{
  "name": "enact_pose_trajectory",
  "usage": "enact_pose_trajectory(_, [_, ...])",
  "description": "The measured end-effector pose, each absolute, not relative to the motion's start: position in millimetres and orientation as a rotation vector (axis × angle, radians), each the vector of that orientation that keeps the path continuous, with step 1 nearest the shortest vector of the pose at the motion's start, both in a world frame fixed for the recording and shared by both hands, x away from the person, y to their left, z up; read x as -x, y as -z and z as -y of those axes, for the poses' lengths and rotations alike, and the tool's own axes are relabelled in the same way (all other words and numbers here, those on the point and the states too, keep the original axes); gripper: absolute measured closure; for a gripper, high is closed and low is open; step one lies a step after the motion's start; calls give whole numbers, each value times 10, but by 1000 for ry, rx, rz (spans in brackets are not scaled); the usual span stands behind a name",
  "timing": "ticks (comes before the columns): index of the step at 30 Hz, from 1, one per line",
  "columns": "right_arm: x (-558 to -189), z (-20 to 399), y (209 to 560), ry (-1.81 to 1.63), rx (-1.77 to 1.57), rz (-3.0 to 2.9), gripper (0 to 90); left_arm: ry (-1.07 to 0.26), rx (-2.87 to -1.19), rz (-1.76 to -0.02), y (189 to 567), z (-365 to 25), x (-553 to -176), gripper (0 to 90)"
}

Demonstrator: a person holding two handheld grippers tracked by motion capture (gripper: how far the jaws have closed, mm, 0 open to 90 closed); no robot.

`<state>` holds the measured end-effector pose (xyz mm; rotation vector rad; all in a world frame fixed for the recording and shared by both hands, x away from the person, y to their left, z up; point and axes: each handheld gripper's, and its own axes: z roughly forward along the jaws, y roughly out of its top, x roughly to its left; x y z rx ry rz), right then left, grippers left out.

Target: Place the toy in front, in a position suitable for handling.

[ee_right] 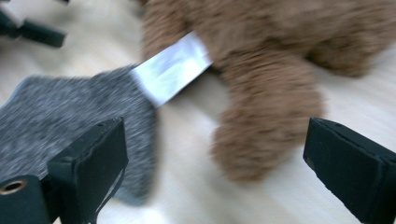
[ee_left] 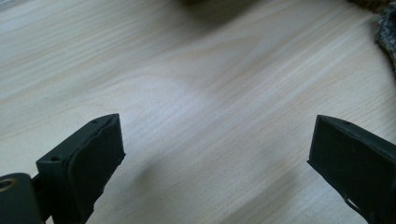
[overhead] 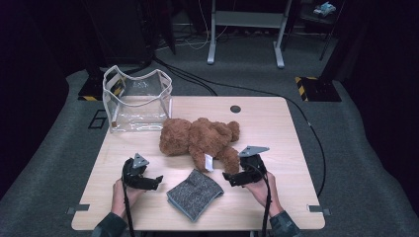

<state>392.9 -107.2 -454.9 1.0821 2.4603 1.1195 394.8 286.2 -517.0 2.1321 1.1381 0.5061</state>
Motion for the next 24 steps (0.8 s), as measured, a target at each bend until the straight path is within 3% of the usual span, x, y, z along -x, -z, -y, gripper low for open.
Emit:
enact_pose_trajectory(6, [-3764, 793, 4740, -1089, -1001, -2555, 59, -517, -2156, -1145, 5218, -2861, -3948, 12])
enact_pose_trajectory(11, [-3679, 602, 4830, -1064, -905, -2584, 133, -493, -2158, -1148, 5272, -2871, -3935, 7])
enact_pose_trajectory(14, [-3673, 521, 4893, -1031, -897, -2618, 225, -495, -2117, -1156, 5303, -2875, -3921, 2])
enact_pose_trajectory(24, [-3623, 499, 5028, -1008, -922, -2623, 647, -501, -2125, -1145, 5304, -2883, -3922, 1])
